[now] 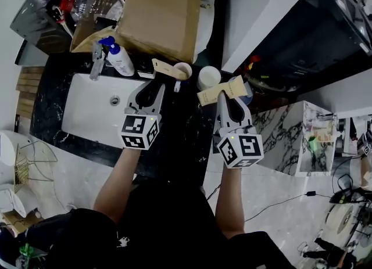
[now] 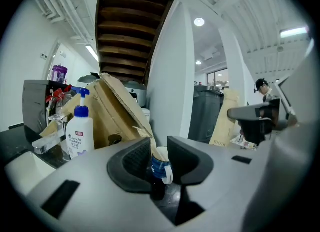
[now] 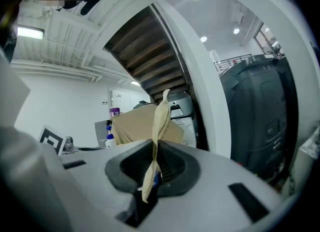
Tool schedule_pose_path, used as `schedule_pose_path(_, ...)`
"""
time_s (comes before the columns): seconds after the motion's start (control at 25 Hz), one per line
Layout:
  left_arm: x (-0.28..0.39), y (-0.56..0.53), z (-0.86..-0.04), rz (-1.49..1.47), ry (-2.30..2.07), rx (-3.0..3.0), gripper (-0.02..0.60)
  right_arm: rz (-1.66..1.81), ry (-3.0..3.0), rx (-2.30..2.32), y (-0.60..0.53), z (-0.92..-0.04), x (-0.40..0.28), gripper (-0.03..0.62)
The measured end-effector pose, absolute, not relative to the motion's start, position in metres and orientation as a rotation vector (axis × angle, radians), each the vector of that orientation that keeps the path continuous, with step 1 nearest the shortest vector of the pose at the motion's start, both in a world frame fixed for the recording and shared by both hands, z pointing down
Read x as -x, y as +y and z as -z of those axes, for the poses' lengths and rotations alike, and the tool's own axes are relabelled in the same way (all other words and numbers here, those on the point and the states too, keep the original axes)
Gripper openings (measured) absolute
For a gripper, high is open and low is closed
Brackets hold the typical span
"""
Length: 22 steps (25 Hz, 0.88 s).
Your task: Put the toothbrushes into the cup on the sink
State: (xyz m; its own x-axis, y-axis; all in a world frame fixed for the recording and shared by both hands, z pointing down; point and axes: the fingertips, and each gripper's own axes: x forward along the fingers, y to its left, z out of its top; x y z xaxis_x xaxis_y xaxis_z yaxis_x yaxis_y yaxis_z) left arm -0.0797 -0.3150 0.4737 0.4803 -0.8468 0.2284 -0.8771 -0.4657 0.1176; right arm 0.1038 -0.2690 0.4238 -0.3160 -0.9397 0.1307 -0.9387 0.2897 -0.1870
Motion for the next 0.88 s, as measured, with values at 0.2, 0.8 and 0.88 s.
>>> schedule_pose_path(0.2, 0.081, -0.307, -0.457, -0.177, -1.511, -2.521, 0.06, 0.322, 2.512, 1.823, -0.263, -0.411, -0.108, 0.028)
schedule_pose_path(0.8, 0.053, -0.291, -0.417, -0.115, -1.433, -2.637, 0.005, 0.218, 2.473, 1.81, -0.263, -0.38, -0.13, 0.028)
schedule_pose_path(0.88, 0.047, -0.291, -0.412, -0.116, -1.424, -2.658, 0.003, 0.213, 2.46, 1.811, -0.266, -0.376, -0.134, 0.028)
